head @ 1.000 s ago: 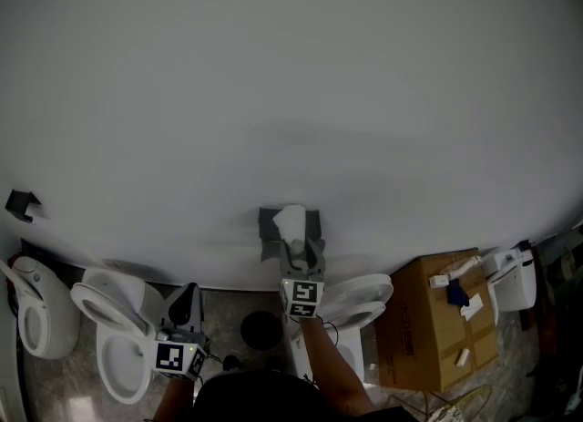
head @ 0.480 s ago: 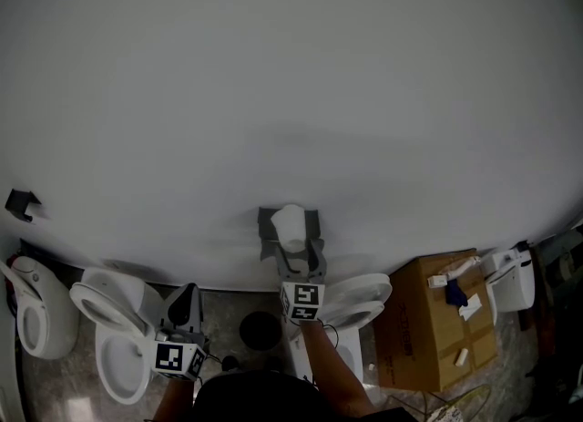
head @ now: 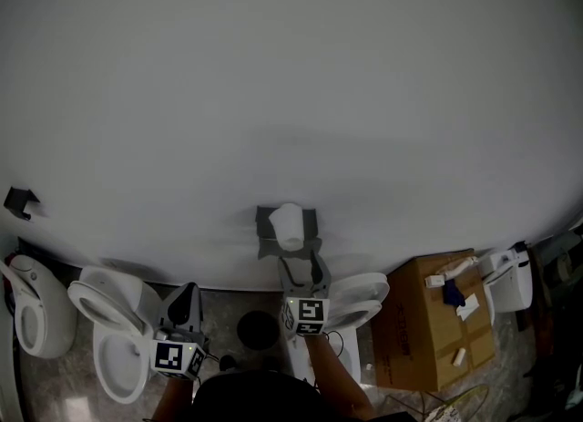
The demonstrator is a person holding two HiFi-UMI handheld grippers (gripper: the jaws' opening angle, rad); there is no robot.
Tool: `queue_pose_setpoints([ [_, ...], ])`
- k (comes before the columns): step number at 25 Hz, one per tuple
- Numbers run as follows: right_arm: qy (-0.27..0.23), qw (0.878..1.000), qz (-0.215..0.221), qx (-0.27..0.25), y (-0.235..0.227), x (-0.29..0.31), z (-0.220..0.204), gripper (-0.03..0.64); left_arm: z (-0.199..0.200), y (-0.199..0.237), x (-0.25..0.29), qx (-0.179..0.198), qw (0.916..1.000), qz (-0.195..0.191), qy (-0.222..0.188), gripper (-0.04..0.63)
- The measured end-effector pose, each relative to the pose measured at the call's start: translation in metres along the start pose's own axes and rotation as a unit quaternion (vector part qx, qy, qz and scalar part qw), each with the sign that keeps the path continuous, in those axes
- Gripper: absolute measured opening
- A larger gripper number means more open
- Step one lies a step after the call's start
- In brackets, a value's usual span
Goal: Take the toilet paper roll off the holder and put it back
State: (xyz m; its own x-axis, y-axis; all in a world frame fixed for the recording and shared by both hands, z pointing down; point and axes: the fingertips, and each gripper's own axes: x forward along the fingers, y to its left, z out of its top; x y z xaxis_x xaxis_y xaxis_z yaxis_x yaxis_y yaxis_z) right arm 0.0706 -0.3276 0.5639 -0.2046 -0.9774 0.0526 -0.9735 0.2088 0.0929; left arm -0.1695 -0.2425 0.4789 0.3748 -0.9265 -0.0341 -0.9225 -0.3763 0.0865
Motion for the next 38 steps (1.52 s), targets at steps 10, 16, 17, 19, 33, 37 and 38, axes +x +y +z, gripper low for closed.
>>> queue_pose_setpoints([
  [10,-0.029,0.998,-0.003,0.048,0.003,-0.035,0.032,0.235,0.001,-0.007,-0.001,-0.002,1.0,-0.005,0.0,0.003],
  [16,-0.079,0.995,-0.016,0.061,-0.003,-0.063,0.063,0.038,0.004,-0.013,-0.002,-0.003,0.9998,-0.018,-0.007,0.003],
  [17,-0.086,0.994,-0.016,0.064,-0.004,-0.067,0.068,0.025,0.004,-0.014,-0.003,0.0,0.9998,-0.017,-0.006,0.003],
  [19,-0.092,0.994,-0.013,0.055,-0.005,-0.075,0.076,0.005,0.008,-0.016,-0.003,-0.001,0.9997,-0.021,-0.011,0.003],
  [33,-0.112,0.993,-0.038,0.028,-0.014,-0.109,0.086,0.003,0.007,-0.015,-0.005,0.001,0.9998,-0.015,-0.009,0.003],
  [37,-0.115,0.992,-0.042,0.028,-0.017,-0.111,0.087,0.003,0.006,-0.016,-0.005,-0.002,0.9998,-0.016,-0.009,0.003],
  [38,-0.115,0.992,-0.042,0.029,-0.017,-0.111,0.087,0.003,0.005,-0.017,-0.005,-0.002,0.9998,-0.016,-0.007,0.003],
])
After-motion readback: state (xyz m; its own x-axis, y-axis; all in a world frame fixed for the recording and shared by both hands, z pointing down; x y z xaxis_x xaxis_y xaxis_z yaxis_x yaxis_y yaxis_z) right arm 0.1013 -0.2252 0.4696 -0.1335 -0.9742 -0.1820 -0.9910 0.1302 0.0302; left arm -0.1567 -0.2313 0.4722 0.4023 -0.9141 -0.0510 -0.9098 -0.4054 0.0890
